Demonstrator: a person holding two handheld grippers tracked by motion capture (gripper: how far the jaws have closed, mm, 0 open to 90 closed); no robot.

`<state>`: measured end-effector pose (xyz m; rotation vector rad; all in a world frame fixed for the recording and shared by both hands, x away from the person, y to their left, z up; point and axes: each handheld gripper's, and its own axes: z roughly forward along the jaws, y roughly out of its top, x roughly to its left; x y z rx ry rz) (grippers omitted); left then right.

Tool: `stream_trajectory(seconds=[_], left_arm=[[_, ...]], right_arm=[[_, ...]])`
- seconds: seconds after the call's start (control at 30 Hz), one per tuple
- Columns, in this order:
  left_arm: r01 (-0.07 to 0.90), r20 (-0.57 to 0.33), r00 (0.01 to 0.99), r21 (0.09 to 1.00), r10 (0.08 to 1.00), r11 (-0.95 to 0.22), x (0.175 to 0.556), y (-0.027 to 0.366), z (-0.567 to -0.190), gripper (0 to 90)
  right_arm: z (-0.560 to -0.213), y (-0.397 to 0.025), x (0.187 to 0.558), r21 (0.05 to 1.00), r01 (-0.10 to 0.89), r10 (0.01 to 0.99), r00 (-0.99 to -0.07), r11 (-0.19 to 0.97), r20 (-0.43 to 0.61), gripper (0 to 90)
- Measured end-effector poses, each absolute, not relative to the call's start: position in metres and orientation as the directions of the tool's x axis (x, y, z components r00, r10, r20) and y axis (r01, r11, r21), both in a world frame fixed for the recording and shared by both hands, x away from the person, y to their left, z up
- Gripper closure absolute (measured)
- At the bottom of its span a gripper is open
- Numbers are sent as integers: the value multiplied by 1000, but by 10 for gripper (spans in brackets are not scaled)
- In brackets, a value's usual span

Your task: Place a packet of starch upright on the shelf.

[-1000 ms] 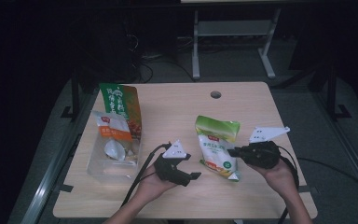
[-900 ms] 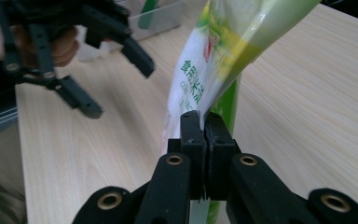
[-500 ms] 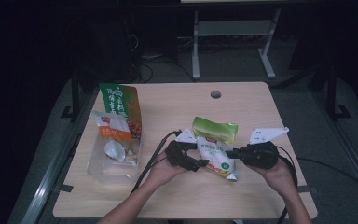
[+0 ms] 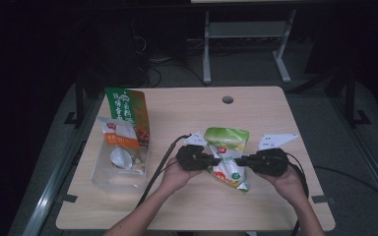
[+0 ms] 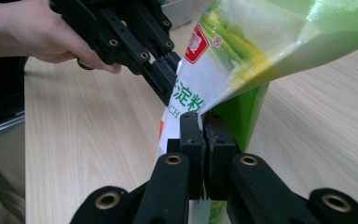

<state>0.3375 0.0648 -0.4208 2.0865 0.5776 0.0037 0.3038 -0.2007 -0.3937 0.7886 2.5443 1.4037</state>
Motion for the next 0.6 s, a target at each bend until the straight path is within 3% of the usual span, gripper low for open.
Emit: stream_trajectory(seconds=[0.47,0.57,0.6], left_arm=[[393,-140,846,816,514,-425,310,121,-414,843],[393,-141,844,819,517,-418,305,126,-416,843],[386,-132,846,819,516,-424,304,126,-415,843]], right_arm=[[-397,-150,316,809,360,445,-885,464,139,872],[-397,-143,318,801,375,439,-884,466,159,795],[-397,-140,319,794,380,435,-885,474,164,733]])
